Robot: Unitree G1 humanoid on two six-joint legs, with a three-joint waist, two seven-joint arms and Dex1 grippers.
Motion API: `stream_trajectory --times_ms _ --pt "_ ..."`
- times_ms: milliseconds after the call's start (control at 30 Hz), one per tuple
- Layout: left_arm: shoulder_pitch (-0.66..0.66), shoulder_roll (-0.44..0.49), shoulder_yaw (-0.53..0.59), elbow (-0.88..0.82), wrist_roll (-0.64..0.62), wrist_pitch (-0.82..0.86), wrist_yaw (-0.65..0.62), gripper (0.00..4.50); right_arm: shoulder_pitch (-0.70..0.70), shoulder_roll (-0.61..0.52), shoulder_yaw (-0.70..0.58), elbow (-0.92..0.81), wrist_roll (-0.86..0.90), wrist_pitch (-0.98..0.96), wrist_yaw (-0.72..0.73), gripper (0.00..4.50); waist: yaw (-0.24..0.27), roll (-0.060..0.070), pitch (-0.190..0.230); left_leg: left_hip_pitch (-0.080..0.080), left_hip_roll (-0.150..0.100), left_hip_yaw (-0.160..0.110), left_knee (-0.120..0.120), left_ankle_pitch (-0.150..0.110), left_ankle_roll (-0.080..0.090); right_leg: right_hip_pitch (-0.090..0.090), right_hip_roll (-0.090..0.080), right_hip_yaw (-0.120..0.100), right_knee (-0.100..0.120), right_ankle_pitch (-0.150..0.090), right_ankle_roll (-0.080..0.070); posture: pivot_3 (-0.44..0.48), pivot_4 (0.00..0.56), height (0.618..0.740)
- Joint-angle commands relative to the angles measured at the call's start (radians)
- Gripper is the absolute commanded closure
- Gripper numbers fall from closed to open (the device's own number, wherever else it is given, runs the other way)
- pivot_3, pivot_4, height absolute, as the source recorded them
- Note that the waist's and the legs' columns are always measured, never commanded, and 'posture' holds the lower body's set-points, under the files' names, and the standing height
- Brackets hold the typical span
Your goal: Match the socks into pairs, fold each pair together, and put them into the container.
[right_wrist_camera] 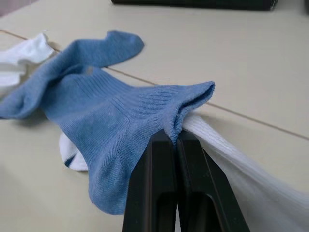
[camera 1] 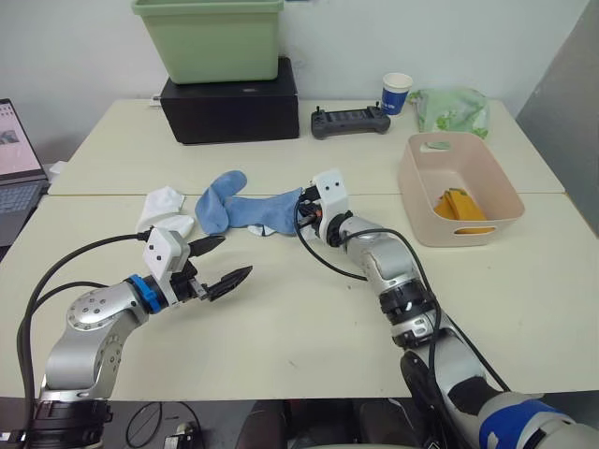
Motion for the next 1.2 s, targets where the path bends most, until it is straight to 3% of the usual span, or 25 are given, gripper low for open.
stream_trajectory --times_ms 33,233,333,467,667,800,1100,1200 --pt "-0.017 0.016 0.022 0.007 0.002 -0.01 0.001 0.0 0.056 -0.004 0.015 -0.248 0.044 0.121 0.008 4.48 0.002 0.0 0.0 0.0 0.0 0.0 0.0 0.0 0.0 0.0 0.0 0.0 0.0 0.0 0.0 0.0 0.15 0.725" --pt "-0.044 0.025 0.013 0.044 0.013 -0.022 -0.01 0.0 0.218 -0.068 0.017 -0.623 0.125 0.35 0.018 4.48 0.007 0.0 0.0 -0.001 0.0 0.0 0.0 0.0 0.0 0.0 0.0 0.0 0.0 0.0 0.0 0.0 0.15 0.725" --pt "-0.059 0.023 0.001 0.059 0.02 -0.026 -0.015 0.0 0.286 -0.1 0.003 -0.703 0.145 0.408 0.007 4.48 0.007 0.0 0.0 -0.001 0.0 0.0 0.0 0.0 0.0 0.0 0.0 0.0 -0.001 0.0 0.0 0.0 0.15 0.725" --pt "-0.074 0.019 -0.014 0.07 0.027 -0.03 -0.026 0.0 0.317 -0.108 0.003 -0.674 0.118 0.374 -0.044 4.48 0.004 0.0 0.0 -0.001 0.0 0.0 0.0 0.0 0.0 0.0 0.0 0.0 0.0 0.0 0.0 0.0 0.15 0.725" --pt "-0.091 0.015 -0.021 0.09 0.036 -0.041 -0.039 0.0 0.245 -0.192 0.051 -0.462 -0.013 0.145 -0.08 4.48 0.004 0.0 0.0 -0.001 0.0 0.0 0.0 0.0 0.0 0.0 0.0 0.0 0.0 0.0 0.0 0.0 0.15 0.725" --pt "-0.089 0.01 -0.024 0.089 0.039 -0.046 -0.039 0.0 0.172 -0.233 0.01 -0.337 -0.018 0.069 -0.059 3.54 0.004 0.0 0.0 -0.001 0.0 0.0 0.0 0.0 0.0 -0.001 0.0 0.0 0.0 0.0 0.0 0.0 0.15 0.725" --pt "-0.07 -0.002 -0.028 0.063 0.041 -0.042 -0.034 0.0 0.158 -0.271 -0.024 -0.366 0.05 0.158 0.03 0.36 0.005 0.0 0.0 -0.001 0.0 0.0 0.0 0.0 0.0 0.0 0.0 0.0 -0.001 0.0 0.0 0.0 0.15 0.725" --pt "-0.079 -0.004 -0.039 0.063 0.042 -0.041 -0.035 0.0 0.142 -0.271 -0.028 -0.345 0.059 0.19 0.037 0.36 0.006 0.0 0.0 -0.001 0.0 0.0 0.0 0.0 0.0 0.0 0.0 0.0 -0.001 0.0 0.0 0.0 0.15 0.725"
